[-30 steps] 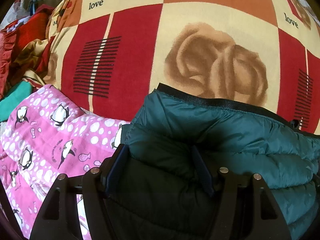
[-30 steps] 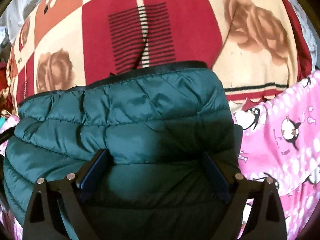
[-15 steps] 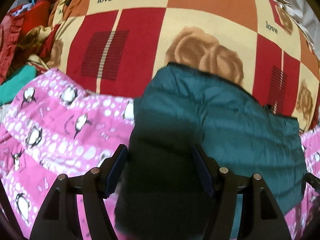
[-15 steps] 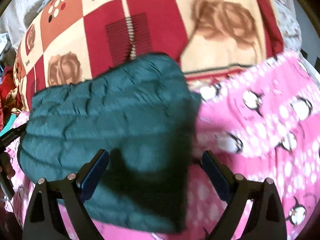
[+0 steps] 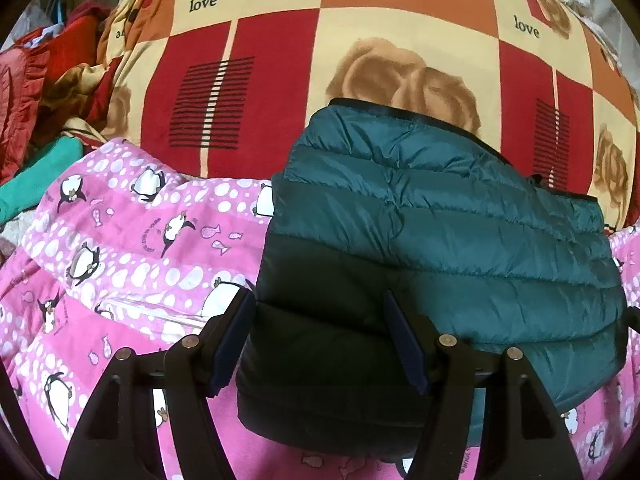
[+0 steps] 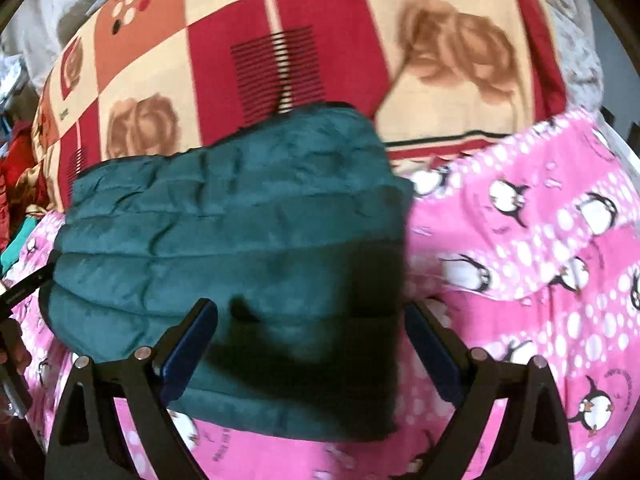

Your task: Fold large clothes

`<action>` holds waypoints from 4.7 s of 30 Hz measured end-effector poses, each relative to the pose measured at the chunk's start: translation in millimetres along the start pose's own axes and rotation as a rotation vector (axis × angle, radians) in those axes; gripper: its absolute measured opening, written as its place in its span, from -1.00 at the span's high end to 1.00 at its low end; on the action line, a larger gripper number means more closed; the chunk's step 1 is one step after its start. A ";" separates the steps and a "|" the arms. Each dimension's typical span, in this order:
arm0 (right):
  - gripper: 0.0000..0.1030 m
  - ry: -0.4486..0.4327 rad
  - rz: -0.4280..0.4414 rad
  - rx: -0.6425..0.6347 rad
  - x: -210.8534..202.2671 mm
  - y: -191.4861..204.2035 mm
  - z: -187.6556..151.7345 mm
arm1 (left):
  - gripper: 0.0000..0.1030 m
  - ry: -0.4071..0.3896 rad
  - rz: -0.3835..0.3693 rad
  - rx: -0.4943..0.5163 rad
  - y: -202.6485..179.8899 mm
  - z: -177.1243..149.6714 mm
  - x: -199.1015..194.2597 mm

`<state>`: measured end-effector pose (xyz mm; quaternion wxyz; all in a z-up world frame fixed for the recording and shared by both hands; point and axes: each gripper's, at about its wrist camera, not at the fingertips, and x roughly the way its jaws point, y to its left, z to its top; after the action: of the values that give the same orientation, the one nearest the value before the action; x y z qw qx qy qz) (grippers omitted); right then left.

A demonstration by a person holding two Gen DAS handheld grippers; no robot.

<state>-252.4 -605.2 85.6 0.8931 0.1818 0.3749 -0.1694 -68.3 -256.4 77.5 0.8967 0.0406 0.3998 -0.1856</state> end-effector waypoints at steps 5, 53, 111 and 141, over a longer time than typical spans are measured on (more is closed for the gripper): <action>-0.89 0.008 -0.003 -0.007 20.9 18.9 4.4 | 0.25 0.001 0.014 0.013 -3.2 -0.8 5.4; -1.00 0.010 -0.027 0.057 17.6 -9.9 8.9 | 0.12 0.055 -0.139 -0.142 15.0 5.9 22.6; -0.64 0.154 0.152 0.138 -68.4 -29.4 -102.8 | 0.03 0.140 -0.116 -0.084 35.2 -83.9 -95.4; -0.81 -0.070 0.045 0.059 -146.1 108.3 -134.5 | 0.03 -0.070 0.019 0.057 -54.2 -124.4 -164.0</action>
<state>-383.3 -425.3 126.0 0.9035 0.2104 0.3343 -0.1663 -275.7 -229.9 117.5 0.9104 0.0632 0.3621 -0.1897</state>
